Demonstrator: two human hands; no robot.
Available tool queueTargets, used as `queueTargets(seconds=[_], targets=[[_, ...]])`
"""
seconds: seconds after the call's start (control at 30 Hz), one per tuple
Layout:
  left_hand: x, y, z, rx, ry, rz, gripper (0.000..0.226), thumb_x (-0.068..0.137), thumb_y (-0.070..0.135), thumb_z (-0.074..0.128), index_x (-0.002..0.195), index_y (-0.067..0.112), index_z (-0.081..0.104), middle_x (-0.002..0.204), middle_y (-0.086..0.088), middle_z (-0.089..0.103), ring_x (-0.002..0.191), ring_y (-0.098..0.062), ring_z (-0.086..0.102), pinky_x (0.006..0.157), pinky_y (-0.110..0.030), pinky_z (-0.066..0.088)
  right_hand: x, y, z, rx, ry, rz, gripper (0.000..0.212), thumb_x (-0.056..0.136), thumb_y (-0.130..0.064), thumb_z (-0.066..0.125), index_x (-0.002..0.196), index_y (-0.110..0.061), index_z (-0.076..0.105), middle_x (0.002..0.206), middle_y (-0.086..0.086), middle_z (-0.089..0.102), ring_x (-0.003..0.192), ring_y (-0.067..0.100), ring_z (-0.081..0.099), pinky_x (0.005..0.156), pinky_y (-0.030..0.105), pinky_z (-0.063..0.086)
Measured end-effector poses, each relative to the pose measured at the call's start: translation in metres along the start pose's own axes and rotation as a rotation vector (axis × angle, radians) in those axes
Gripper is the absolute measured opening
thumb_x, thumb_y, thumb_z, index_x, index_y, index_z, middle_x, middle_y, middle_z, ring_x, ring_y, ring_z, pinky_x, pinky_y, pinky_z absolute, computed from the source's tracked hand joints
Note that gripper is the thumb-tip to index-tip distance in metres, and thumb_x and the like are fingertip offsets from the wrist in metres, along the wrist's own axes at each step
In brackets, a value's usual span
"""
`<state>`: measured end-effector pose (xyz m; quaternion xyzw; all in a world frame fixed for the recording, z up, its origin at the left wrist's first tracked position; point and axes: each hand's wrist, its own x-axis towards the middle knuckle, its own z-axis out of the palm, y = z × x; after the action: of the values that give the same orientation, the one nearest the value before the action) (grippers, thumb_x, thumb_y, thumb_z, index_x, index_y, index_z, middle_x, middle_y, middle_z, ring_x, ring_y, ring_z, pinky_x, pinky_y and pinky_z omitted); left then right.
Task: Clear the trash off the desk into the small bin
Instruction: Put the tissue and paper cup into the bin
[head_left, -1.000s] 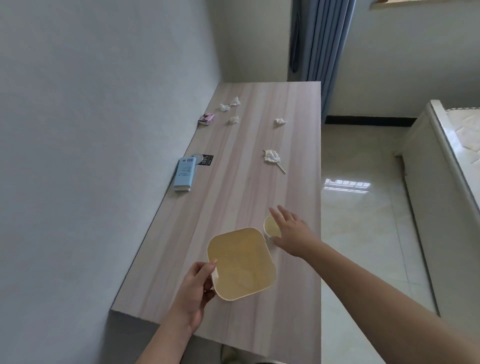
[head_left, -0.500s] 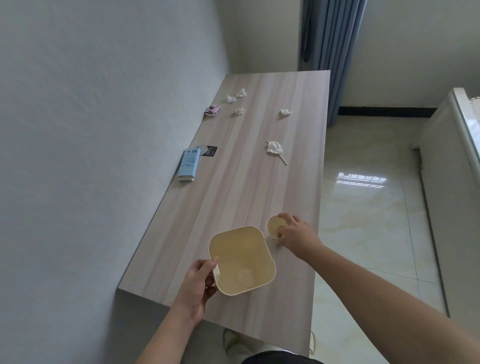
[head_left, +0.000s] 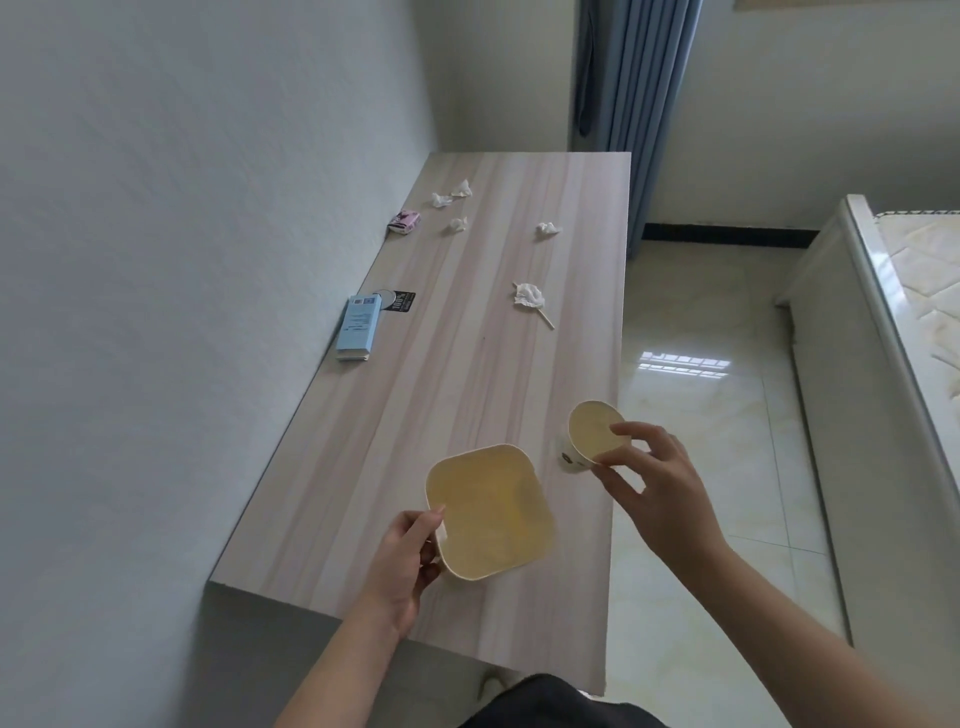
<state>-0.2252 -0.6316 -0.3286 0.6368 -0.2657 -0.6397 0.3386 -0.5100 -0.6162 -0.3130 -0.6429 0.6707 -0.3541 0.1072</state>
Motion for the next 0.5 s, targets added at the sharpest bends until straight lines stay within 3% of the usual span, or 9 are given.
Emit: queueTargets(seconds=[0.1,0.23,0.33,0.43,0.5], targets=[[0.001,-0.003,0.003,0.026,-0.048,0.021,0.020,0.089,0.022,0.065,0.089,0.006,0.052,0.054,0.004,0.045,0.052,-0.013,0.044,0.057,-0.030,0.041,-0.021,-0.043,-0.014,0.047,0.031,-0.065,0.011,0.077,-0.027,0.072,0.085,-0.019,0.074,0.112,0.000,0.063,0.102,0.014,0.052,0.078,0.023,0.046],[-0.008,-0.012,0.003,0.054,-0.132,0.023,0.026,0.085,0.027,0.068,0.091,0.006,0.054,0.059,0.004,0.049,0.053,-0.011,0.047,0.054,-0.027,0.042,-0.045,-0.078,0.009,0.000,-0.227,-0.155,0.009,0.082,-0.030,0.071,0.086,-0.022,0.071,0.102,-0.008,0.066,0.101,0.015,0.055,0.079,0.028,0.050],[-0.018,-0.017,-0.001,0.048,-0.186,0.064,0.029,0.085,0.032,0.067,0.090,0.006,0.054,0.065,-0.001,0.056,0.056,-0.013,0.054,0.053,-0.026,0.046,-0.051,-0.095,0.031,-0.049,-0.376,-0.027,0.014,0.086,-0.035,0.065,0.093,-0.025,0.072,0.103,-0.013,0.067,0.103,0.011,0.052,0.085,0.029,0.048],[-0.025,-0.020,-0.007,0.109,-0.207,0.143,0.025,0.090,0.026,0.066,0.087,0.005,0.052,0.062,0.001,0.049,0.048,-0.006,0.045,0.046,-0.020,0.040,-0.056,-0.107,0.046,-0.161,-0.446,0.050,0.023,0.092,-0.035,0.056,0.104,-0.024,0.072,0.114,-0.010,0.067,0.111,0.012,0.052,0.094,0.029,0.046],[-0.027,-0.022,-0.009,0.137,-0.241,0.152,0.026,0.089,0.025,0.066,0.086,0.005,0.051,0.059,0.003,0.046,0.046,-0.007,0.042,0.045,-0.020,0.038,-0.061,-0.113,0.056,-0.213,-0.496,0.081,0.025,0.093,-0.032,0.052,0.106,-0.023,0.072,0.113,-0.008,0.068,0.109,0.014,0.054,0.090,0.028,0.047]])
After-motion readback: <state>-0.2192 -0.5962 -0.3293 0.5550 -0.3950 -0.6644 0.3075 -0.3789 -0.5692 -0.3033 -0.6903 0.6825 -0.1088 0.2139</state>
